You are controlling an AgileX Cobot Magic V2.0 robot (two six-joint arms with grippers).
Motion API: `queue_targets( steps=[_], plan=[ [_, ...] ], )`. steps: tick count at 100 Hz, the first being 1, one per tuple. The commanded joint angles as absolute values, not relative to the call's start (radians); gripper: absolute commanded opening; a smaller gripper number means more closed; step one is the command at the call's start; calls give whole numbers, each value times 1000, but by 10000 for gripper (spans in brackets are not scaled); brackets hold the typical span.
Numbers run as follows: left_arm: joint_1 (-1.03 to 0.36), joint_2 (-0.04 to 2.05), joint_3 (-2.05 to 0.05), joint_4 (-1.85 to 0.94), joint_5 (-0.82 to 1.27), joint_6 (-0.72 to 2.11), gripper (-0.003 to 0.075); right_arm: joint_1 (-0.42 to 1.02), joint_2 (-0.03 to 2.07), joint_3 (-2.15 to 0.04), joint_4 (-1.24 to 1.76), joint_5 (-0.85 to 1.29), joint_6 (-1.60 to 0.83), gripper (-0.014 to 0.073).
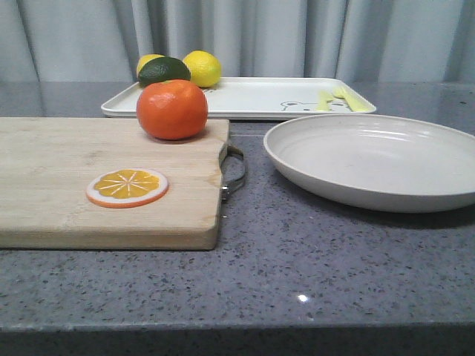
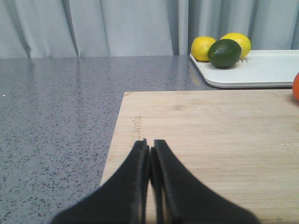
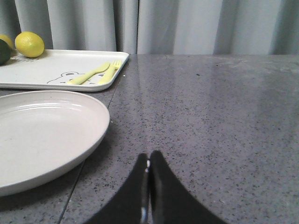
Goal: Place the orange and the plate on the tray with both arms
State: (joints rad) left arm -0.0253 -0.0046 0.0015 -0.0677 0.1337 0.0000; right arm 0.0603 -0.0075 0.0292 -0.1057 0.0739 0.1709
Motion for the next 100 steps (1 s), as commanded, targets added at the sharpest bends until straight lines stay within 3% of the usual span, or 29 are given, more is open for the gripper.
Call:
queue_targets(
  steps=[1, 100],
  plan=[
    [-24, -37, 10, -69, 56, 0, -20, 52, -23, 6, -110, 0, 167, -46],
    [-24, -37, 0, -69, -46, 0, -20, 52, -23, 5, -111, -28, 167, -46]
  ],
)
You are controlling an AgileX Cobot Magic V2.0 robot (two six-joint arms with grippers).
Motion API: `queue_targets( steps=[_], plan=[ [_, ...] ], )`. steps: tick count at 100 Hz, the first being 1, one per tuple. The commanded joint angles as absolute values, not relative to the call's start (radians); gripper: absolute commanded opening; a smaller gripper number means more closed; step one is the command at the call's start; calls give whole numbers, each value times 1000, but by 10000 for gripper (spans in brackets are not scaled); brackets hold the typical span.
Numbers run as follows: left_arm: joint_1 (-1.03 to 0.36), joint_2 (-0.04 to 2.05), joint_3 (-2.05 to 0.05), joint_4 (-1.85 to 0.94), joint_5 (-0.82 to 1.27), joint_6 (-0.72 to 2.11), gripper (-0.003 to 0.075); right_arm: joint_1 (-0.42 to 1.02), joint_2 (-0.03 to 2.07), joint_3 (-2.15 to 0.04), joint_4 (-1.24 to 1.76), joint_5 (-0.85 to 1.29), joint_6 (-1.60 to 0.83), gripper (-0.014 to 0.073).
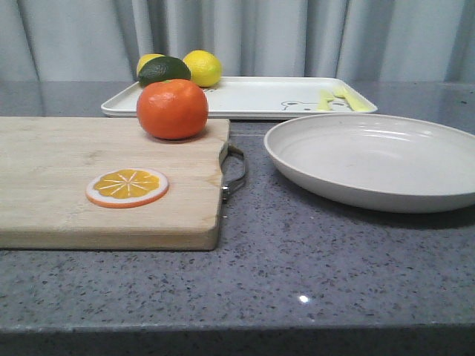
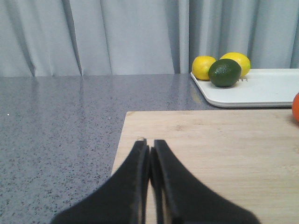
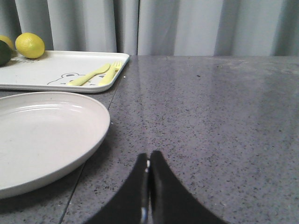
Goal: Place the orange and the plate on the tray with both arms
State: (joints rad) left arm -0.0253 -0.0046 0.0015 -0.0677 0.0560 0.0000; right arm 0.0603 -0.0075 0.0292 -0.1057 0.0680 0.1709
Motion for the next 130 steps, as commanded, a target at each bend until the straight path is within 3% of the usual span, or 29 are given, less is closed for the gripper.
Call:
queue_targets(
  steps=[1, 33, 89, 130],
  plan=[
    [-24, -37, -2, -69, -46, 0, -20, 52, -23, 5, -111, -28, 167, -47],
    [-24, 94, -125, -69, -55, 0, -20, 52, 33, -82, -111, 42, 167, -64],
    [-24, 464, -416, -69, -136, 0, -20, 52, 414, -411, -111, 132, 167, -64],
    [-24, 512, -431, -69, -143, 0, -20, 52, 466, -450, -111, 109, 167, -64]
  ],
)
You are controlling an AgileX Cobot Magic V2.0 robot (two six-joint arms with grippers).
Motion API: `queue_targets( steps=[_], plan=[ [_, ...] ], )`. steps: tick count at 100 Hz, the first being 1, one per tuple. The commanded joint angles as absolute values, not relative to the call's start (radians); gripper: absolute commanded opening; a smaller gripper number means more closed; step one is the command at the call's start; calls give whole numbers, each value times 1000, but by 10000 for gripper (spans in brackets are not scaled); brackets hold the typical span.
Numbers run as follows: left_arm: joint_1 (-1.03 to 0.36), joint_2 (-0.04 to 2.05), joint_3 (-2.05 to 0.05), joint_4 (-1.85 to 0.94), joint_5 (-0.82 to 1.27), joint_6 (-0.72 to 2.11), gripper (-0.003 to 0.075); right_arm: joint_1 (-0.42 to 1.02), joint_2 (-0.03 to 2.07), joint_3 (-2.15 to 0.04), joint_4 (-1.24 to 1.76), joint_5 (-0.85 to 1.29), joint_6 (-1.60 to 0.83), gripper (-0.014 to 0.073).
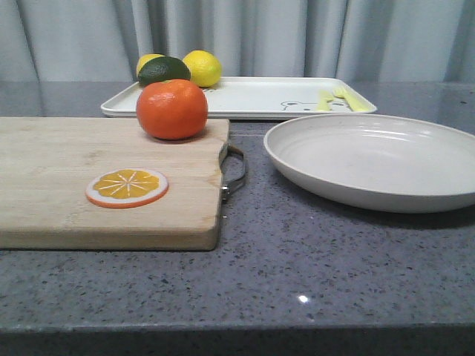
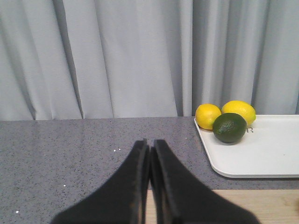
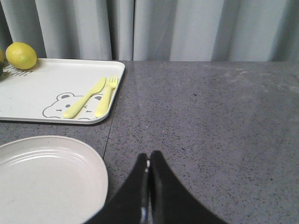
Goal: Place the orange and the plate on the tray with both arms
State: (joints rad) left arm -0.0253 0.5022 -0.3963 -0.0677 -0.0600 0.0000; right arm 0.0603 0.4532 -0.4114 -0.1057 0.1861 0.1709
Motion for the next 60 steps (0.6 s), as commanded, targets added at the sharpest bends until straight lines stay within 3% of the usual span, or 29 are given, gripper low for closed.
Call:
queue_targets(
  steps=[1, 32, 44, 60],
  plan=[
    [-24, 512, -431, -69, -143, 0, -20, 52, 466, -450, -111, 109, 167, -64],
    [-26, 518, -431, -58, -136, 0, 4, 52, 466, -450, -111, 109, 167, -64],
    [-26, 518, -431, -58, -136, 0, 142, 52, 466, -450, -111, 106, 167, -64],
    [-26, 518, -433, -58, -136, 0, 388, 52, 466, -450, -111, 106, 167, -64]
  ],
)
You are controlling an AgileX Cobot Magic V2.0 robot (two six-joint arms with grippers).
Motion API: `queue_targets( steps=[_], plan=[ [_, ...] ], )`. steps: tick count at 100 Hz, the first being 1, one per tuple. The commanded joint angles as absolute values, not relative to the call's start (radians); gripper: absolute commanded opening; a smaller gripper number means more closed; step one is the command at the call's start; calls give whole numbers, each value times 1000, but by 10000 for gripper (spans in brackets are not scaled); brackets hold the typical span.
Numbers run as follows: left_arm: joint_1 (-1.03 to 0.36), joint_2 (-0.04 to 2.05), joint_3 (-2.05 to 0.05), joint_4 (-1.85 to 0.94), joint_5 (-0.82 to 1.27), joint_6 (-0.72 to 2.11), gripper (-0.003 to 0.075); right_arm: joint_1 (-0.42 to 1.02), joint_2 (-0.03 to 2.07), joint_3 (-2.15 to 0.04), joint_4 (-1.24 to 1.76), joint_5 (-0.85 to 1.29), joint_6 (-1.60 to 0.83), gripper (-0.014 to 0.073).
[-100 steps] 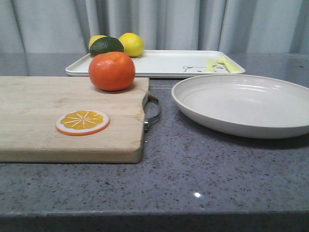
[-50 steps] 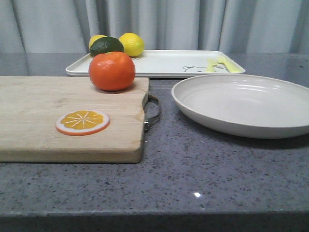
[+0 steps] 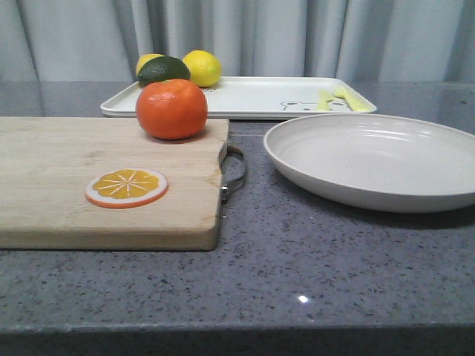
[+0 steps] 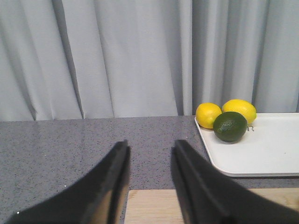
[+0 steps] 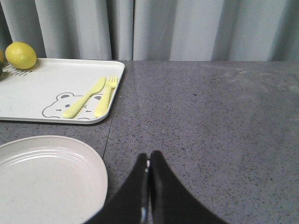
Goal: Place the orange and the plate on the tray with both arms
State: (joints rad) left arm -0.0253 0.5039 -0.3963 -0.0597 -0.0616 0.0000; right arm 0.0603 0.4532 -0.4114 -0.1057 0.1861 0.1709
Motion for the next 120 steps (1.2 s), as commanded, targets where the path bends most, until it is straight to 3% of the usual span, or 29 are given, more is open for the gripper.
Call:
queue_targets(
  steps=[1, 13, 51, 81, 101, 120],
  plan=[
    [-26, 518, -433, -58, -136, 0, 408, 52, 466, -450, -111, 106, 167, -64],
    [-26, 518, -439, -58, -136, 0, 517, 52, 466, -450, -111, 106, 167, -64],
    [-54, 720, -642, -96, 197, 0, 521, 52, 466, -450, -111, 106, 167, -64],
    [-282, 982, -839, -105, 207, 0, 543, 52, 466, -450, -111, 95, 167, -64],
    [-393, 1170, -986, -119, 220, 0, 673, 52, 466, -450, -111, 86, 167, -64],
    [-437, 1330, -1139, -190, 308, 0, 671, 52, 466, -450, -111, 78, 167, -64]
  ],
)
